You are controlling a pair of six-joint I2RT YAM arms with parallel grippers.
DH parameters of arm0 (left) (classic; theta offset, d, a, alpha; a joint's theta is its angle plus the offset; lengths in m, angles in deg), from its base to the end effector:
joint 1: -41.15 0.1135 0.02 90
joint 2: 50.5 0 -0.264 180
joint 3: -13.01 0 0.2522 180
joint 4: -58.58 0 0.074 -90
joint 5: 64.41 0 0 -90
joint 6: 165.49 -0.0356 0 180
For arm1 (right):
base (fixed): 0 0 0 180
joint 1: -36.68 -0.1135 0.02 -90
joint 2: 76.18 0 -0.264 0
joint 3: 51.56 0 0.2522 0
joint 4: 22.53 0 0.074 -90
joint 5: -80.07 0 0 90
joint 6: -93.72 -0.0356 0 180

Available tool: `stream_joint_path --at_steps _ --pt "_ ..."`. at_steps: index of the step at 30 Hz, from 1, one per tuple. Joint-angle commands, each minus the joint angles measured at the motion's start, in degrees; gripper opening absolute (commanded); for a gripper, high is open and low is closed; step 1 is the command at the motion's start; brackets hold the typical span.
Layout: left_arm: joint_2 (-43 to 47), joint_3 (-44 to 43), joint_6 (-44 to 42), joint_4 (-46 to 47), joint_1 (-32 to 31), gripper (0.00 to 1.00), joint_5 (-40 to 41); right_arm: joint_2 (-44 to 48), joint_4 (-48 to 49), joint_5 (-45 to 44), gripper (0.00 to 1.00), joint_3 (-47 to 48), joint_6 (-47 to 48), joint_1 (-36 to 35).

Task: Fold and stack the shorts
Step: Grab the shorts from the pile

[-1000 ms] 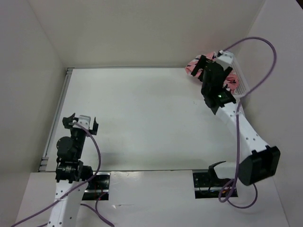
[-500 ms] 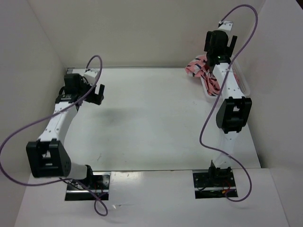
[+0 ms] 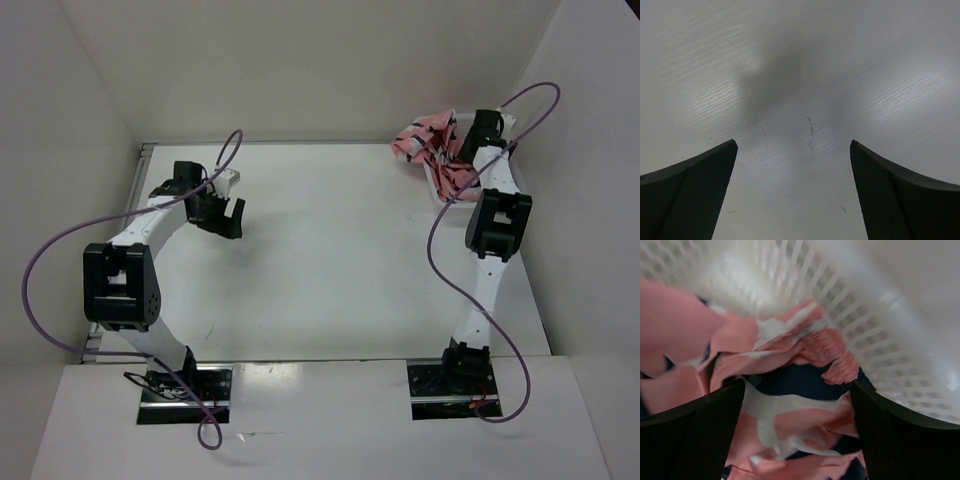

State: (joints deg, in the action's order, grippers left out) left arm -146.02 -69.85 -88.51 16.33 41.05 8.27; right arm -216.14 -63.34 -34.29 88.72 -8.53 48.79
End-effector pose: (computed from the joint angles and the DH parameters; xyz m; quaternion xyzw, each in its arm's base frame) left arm 0.3535 -0.0112 0.2326 0.1528 0.9313 -0.1091 0.3123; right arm 0.5398 -0.1308 0.2156 0.2736 0.8490 -0.1911 0.4095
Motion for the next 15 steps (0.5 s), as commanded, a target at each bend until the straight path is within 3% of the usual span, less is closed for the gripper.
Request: stream_joint_path --at_steps 1,2,7,10,11,13,15 --pt "-2.02 -3.4 1.68 -0.86 0.1 1.0 -2.89 -3.11 -5.73 -0.78 0.9 5.66 -3.48 -1.92" --pt "-2.64 -4.11 1.68 -0.86 0.1 1.0 -2.89 -4.69 -6.43 -0.08 0.94 5.67 -3.48 -1.92" --pt "-3.26 -4.82 1.15 -1.48 0.1 1.0 -2.89 -7.6 -8.54 2.29 0.93 6.8 -4.53 -2.45" --pt "-3.26 -5.34 0.62 -2.0 0.1 1.0 -2.89 -9.36 -9.78 3.79 0.51 7.69 -4.54 -2.45" --pt "-3.26 -5.34 0.62 -2.01 0.1 1.0 -2.89 -9.37 -9.78 3.79 0.25 8.3 -4.54 -2.45" --pt "-3.26 -5.34 0.62 -2.01 0.1 1.0 -2.89 -8.84 -9.78 2.04 0.05 8.31 -4.54 -2.45" --pt "-2.74 -5.34 0.62 -2.01 0.1 1.0 -2.89 -6.39 -9.78 0.9 0.0 8.92 -4.54 -2.45"
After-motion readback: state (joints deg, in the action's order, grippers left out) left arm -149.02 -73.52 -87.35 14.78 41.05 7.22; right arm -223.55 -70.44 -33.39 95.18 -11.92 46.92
